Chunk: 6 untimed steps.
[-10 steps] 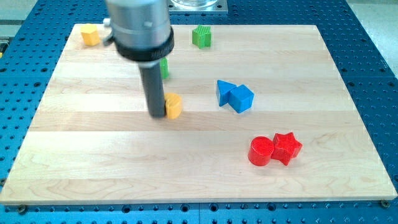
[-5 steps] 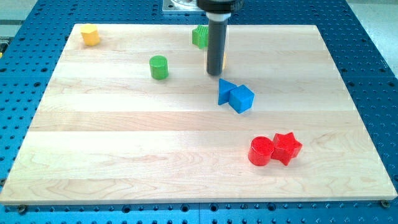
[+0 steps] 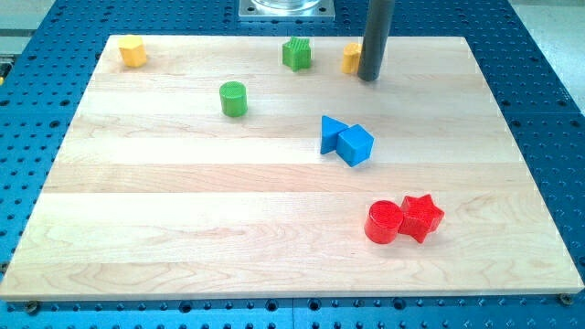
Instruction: Put the heart at the top right corner
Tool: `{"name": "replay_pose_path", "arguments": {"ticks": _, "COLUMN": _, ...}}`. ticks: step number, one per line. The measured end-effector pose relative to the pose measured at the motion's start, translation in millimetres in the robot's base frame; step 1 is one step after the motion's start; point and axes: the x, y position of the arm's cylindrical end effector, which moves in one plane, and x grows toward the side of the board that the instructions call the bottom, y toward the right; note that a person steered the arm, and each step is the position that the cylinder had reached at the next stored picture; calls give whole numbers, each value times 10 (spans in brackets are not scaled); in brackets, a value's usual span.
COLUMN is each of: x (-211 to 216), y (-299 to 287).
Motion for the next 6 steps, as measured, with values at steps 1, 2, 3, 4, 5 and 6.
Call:
{"name": "replay_pose_path", "arguments": {"ticks": 1, "x": -143, "y": -617}}
{"name": "replay_pose_path", "arguments": {"ticks": 2, "x": -330, "y": -655}}
{"name": "replay_pose_path", "arguments": {"ticks": 3, "x": -333, "y": -62}}
{"name": "replay_pose_path", "arguments": {"ticks": 4, "x": -206, "y": -370}}
{"name": "replay_pose_path", "arguments": {"ticks": 5, "x": -31, "y": 134}}
{"name": "replay_pose_path", "arguments": {"ticks": 6, "x": -97, "y": 663}}
